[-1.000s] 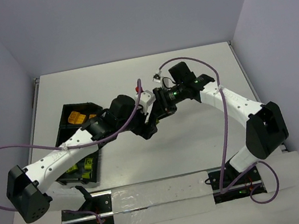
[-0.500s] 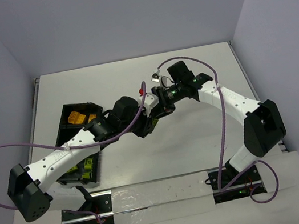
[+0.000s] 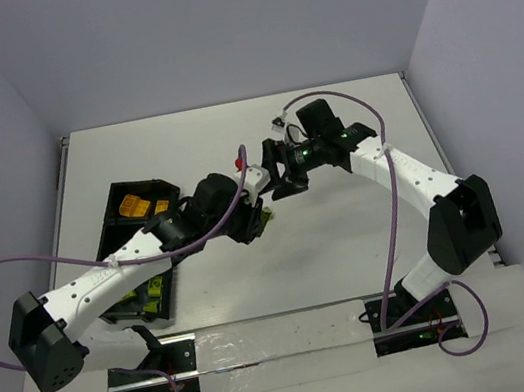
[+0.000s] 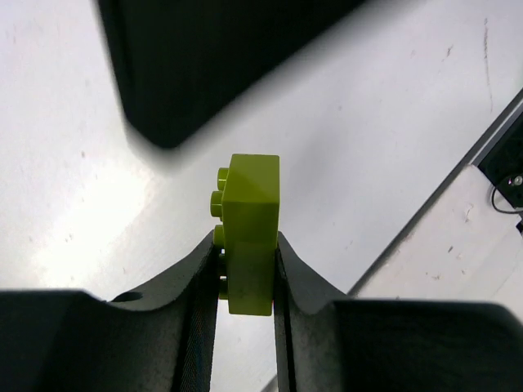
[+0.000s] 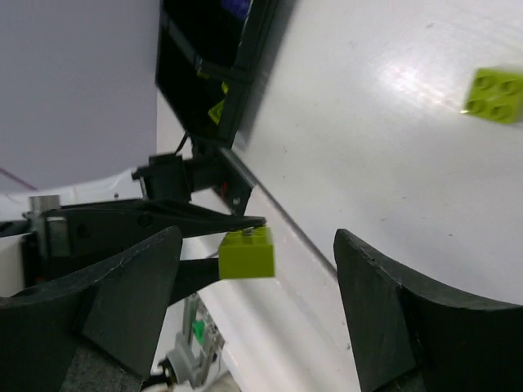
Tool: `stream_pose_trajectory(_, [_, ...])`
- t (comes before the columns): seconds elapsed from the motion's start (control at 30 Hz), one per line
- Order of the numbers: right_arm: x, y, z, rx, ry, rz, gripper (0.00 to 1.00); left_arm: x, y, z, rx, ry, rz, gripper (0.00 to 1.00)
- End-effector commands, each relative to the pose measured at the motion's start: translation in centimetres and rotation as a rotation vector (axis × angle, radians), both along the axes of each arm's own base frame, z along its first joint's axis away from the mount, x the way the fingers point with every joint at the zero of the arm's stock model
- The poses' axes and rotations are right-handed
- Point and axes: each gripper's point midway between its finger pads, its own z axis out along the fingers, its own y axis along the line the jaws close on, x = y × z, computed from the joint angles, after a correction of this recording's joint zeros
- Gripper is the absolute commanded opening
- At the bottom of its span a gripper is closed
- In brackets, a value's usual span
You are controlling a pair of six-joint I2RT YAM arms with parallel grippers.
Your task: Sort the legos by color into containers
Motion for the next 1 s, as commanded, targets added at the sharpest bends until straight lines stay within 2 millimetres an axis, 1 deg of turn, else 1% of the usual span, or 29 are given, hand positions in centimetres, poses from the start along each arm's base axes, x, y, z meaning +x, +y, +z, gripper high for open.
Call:
stream_pose_trajectory(0.0, [4.1,-3.2,3.3,-0.035,-0.129,-0.222,0.83,-1.0,2.2,0.6,-0.050,0.045,0.128,0.00])
stream_pose_trajectory(0.03, [4.5,-3.7,3.3,-0.050,-0.142,-0.250,0.83,-0.9,2.5,0.3,-0.050,0.053,0.160,0.00])
stream_pose_trajectory(0.07, [5.1,-4.7,3.0,-0.086,-0.154,-0.304,0.83,-0.7,3.5,0.1,-0.054,0.071,0.249,0.00])
stream_pose_trajectory(0.13, [5.8,-6.5,2.0,-0.135,-0.158,-0.378,0.83,-0.4,5.4,0.6,-0.090,0.083,0.409,0.00])
stream_pose_trajectory(0.2, [6.0,-7.4,1.5,-0.160,-0.162,-0.415,0.83,0.3,7.2,0.7,-0.144,0.097,0.587,0.00])
stream_pose_trajectory(0.23, [6.0,-7.7,1.3,-0.169,-0.162,-0.425,0.83,0.5,8.3,1.2,-0.185,0.097,0.667,0.00])
stream_pose_trajectory(0.27, [6.0,-7.9,1.0,-0.177,-0.163,-0.430,0.83,0.5,9.1,1.6,-0.212,0.094,0.712,0.00])
stream_pose_trajectory(0.3, [5.8,-8.0,0.7,-0.183,-0.160,-0.431,0.83,0.4,10.2,1.1,-0.197,0.103,0.763,0.00])
stream_pose_trajectory(0.33, [5.8,-8.3,0.2,-0.196,-0.156,-0.434,0.83,0.6,12.7,1.0,-0.217,0.105,0.912,0.00])
stream_pose_trajectory(0.37, [5.8,-8.3,0.2,-0.198,-0.159,-0.434,0.83,1.3,13.4,1.3,-0.259,0.098,1.000,0.00])
stream_pose_trajectory(0.43, [5.7,-8.5,-0.1,-0.205,-0.159,-0.432,0.83,0.5,18.2,0.1,-0.205,0.103,1.233,0.00])
stream_pose_trajectory(0.47, [5.6,-8.5,-0.2,-0.208,-0.160,-0.429,0.83,0.5,20.0,-0.2,-0.218,0.101,1.356,0.00])
stream_pose_trajectory(0.53, [5.5,-8.5,-0.3,-0.211,-0.162,-0.426,0.83,-0.1,23.1,-0.9,-0.200,0.100,1.540,0.00])
stream_pose_trajectory(0.6, [5.3,-8.6,-0.4,-0.214,-0.164,-0.423,0.83,-1.5,26.3,-1.9,-0.127,0.110,1.707,0.00])
stream_pose_trajectory(0.67, [5.2,-8.7,-0.4,-0.216,-0.166,-0.422,0.83,-2.2,28.5,-2.6,-0.070,0.113,1.830,0.00])
stream_pose_trajectory(0.7, [5.1,-8.7,-0.4,-0.218,-0.166,-0.422,0.83,-2.4,29.2,-2.8,-0.046,0.112,1.871,0.00])
stream_pose_trajectory(0.77, [4.9,-8.8,-0.6,-0.221,-0.163,-0.421,0.83,-2.4,30.0,-3.0,-0.025,0.106,1.906,0.00])
stream_pose_trajectory(0.83, [4.7,-8.8,-0.9,-0.223,-0.157,-0.419,0.83,-2.5,31.0,-3.1,-0.037,0.107,1.963,0.00])
stream_pose_trajectory(0.97, [4.5,-8.9,-1.0,-0.223,-0.154,-0.420,0.83,-2.4,32.3,-3.4,-0.066,0.102,2.004,0.00])
